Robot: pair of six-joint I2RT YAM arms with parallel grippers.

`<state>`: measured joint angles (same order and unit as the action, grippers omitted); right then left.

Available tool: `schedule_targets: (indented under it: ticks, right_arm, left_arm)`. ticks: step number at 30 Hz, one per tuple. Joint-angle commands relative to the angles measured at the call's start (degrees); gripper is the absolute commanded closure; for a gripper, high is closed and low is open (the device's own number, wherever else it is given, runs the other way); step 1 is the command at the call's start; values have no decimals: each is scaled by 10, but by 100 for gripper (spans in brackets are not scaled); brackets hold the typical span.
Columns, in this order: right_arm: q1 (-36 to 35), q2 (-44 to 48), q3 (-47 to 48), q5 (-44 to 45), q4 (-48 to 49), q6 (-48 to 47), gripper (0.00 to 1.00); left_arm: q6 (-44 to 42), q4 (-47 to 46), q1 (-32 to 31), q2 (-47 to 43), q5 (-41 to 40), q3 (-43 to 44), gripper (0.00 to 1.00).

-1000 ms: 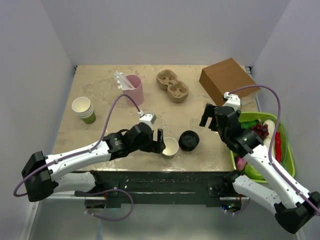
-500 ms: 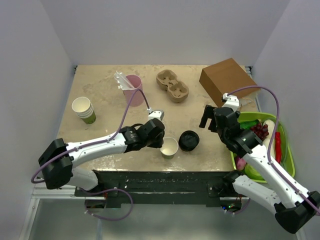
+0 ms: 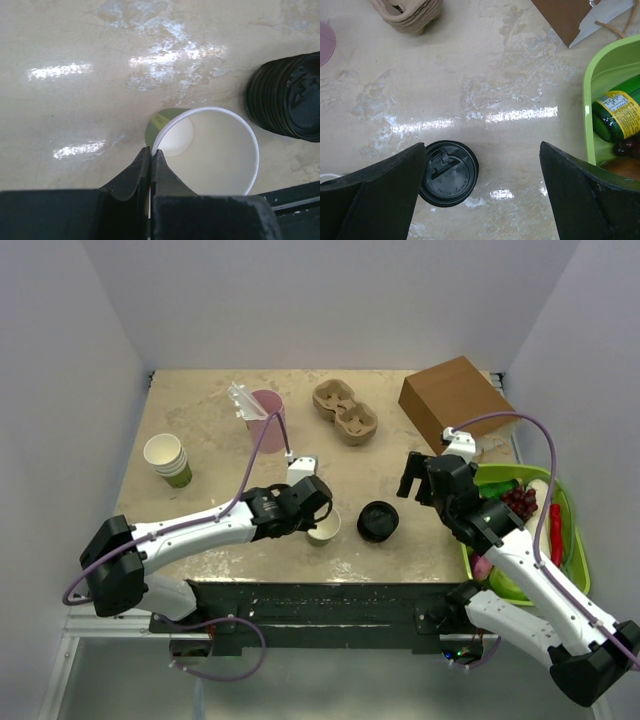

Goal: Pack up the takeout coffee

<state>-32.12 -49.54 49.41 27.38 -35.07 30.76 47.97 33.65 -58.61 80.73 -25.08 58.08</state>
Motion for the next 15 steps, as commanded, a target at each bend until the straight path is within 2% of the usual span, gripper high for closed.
schedule_targets:
  ticks: [1, 7, 15]
  right_arm:
    - [0, -9, -1, -22, 22, -11, 2]
    - [0, -44, -9, -40, 20, -8, 3]
    - [0, -119, -16, -116, 27, 25, 14]
  left_arm:
    - [30, 41, 30, -26, -70, 19, 100]
    - [-13, -49, 135, -91, -40, -37, 100]
    - [-13, -73, 180, -80, -7, -50, 100]
